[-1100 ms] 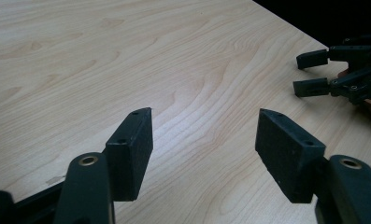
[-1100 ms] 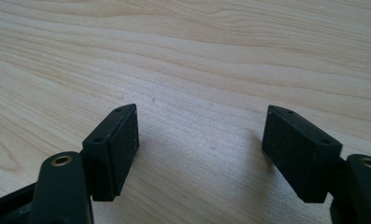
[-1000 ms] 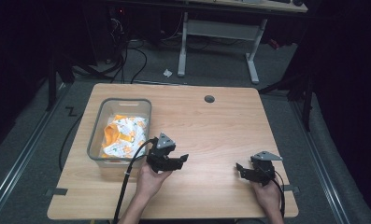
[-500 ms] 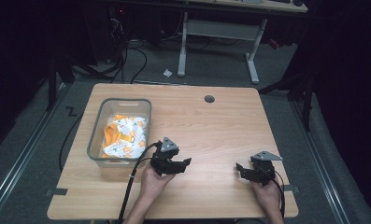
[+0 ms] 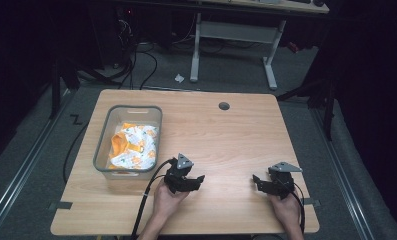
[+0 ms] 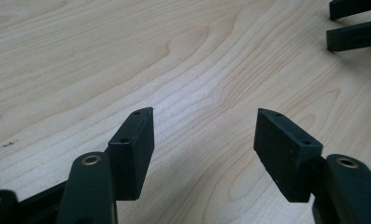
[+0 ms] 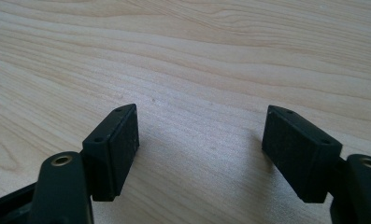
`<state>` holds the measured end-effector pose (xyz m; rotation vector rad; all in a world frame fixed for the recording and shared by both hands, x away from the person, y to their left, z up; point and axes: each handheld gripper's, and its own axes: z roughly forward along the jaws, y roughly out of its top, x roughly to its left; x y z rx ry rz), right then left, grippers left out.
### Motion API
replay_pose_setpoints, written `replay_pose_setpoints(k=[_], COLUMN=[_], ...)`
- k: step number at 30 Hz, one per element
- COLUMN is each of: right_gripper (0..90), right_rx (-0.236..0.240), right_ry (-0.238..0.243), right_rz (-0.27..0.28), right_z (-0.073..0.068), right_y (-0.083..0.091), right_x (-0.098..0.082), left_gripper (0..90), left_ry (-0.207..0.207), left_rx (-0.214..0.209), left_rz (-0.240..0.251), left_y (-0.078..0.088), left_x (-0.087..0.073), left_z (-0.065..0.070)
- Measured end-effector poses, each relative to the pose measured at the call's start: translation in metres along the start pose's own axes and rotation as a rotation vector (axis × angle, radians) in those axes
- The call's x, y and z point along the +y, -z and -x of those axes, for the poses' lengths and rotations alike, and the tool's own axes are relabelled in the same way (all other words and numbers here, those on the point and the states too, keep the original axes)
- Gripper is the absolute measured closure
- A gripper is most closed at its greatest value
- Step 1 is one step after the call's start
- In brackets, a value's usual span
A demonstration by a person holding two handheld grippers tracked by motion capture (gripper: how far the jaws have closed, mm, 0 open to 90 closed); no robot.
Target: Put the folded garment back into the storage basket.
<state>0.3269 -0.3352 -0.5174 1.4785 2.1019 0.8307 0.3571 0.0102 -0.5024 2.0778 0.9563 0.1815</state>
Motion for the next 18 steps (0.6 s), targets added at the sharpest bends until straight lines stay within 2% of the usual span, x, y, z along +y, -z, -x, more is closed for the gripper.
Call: replay_pose_setpoints(k=[1,2,6,8,18], right_gripper=[27.5,27.5,27.5,27.5,27.5], right_rx=[0.0,0.0,0.0,0.0,0.0], right_ry=[0.0,0.0,-0.002,-0.002,-0.001], right_rz=[0.0,0.0,-0.001,0.0,-0.001], right_z=[0.0,0.0,0.0,0.0,0.0], right_y=[0.0,0.0,0.0,0.0,0.0], right_x=[0.0,0.0,0.0,0.0,0.0], left_gripper=[38.6,38.6,38.5,37.8,35.9], left_ry=[-0.009,-0.031,-0.064,-0.088,-0.08], left_rx=[0.013,0.049,0.095,0.125,0.132], left_rz=[-0.001,-0.005,-0.033,-0.015,-0.019], left_y=[-0.001,-0.004,-0.013,-0.015,-0.017], left_x=[-0.002,-0.004,-0.012,-0.016,-0.015], left_z=[0.001,0.002,0.004,0.006,0.005])
